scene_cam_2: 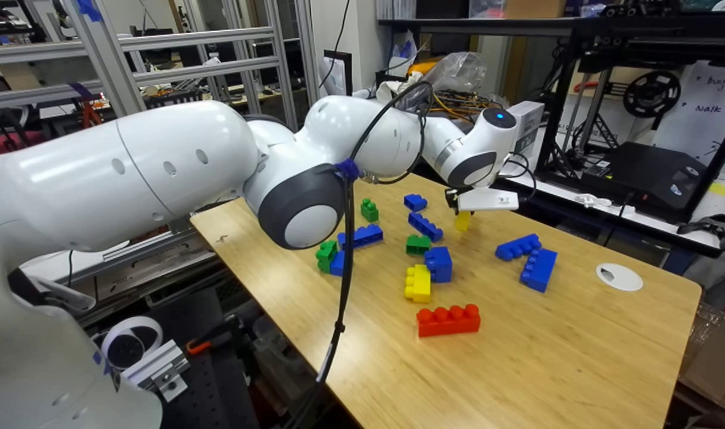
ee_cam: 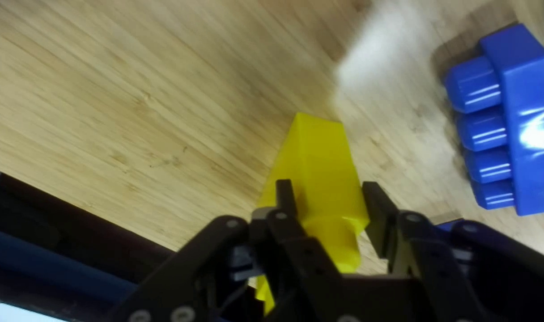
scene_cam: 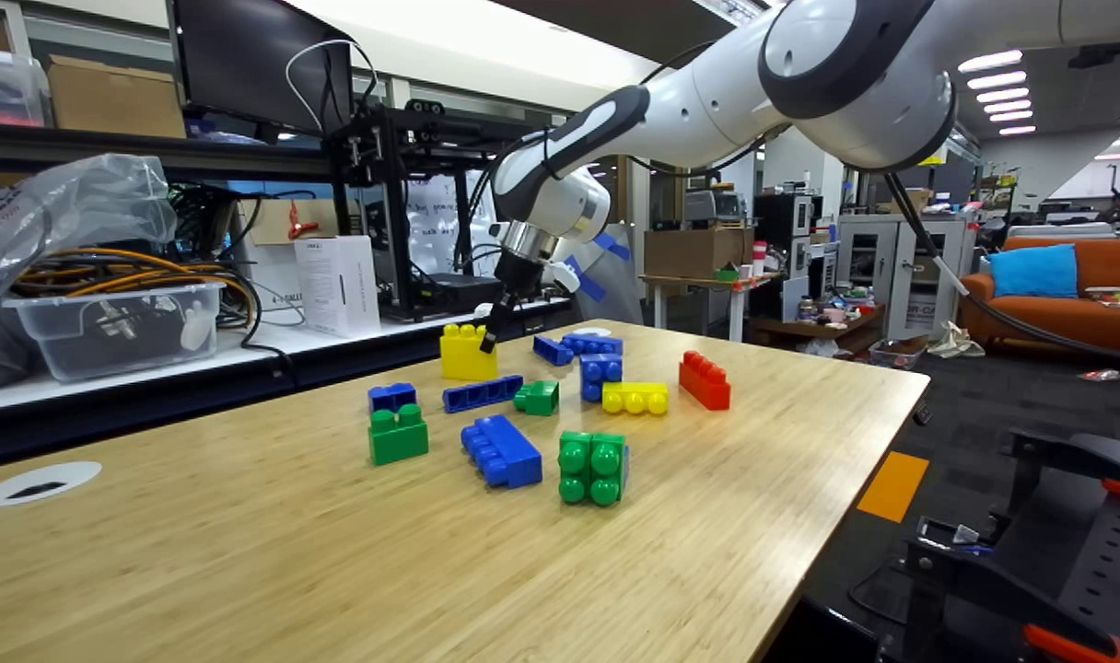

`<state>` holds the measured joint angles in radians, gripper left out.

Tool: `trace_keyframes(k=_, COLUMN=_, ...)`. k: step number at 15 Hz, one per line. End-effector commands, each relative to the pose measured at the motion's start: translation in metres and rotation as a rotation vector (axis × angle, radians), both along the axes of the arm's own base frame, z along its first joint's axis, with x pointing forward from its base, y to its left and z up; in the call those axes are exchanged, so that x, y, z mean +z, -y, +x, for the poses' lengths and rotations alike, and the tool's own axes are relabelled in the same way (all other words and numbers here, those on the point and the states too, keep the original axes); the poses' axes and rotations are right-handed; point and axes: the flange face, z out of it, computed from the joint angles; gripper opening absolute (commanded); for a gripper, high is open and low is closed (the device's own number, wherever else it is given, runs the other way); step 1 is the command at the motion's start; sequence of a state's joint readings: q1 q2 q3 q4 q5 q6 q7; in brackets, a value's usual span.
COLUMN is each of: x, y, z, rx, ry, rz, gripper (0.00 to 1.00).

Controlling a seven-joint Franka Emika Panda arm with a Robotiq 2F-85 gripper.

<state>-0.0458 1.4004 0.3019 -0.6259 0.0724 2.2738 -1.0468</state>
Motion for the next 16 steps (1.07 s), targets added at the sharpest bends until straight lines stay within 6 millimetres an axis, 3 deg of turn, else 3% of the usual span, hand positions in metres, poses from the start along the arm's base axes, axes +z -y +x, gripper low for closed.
trace_keyframes(k=1, x=0.002, y=-0.001, z=0.002, rx=0.012, ry=0.006, rz=-0.030, gripper=0.12)
trace_keyframes(k=5, x=0.025, y=-0.007, z=-0.001, rx=0.061, ry=-0.036, rz=0.034, gripper=0.10)
trace_keyframes(k=12, x=0.121, y=-0.003, z=0.008, rx=0.010, ry=0.008, rz=0.017, gripper=0.10)
trace_keyframes(k=14, x=0.140, y=-0.002, z=0.007, rx=-0.029, ry=0.013, rz=-0.015, gripper=0.10)
trace_keyframes(k=16, x=0.146, y=-0.002, z=0.003, rx=-0.062, ry=-0.023, rz=-0.055, gripper=0.10)
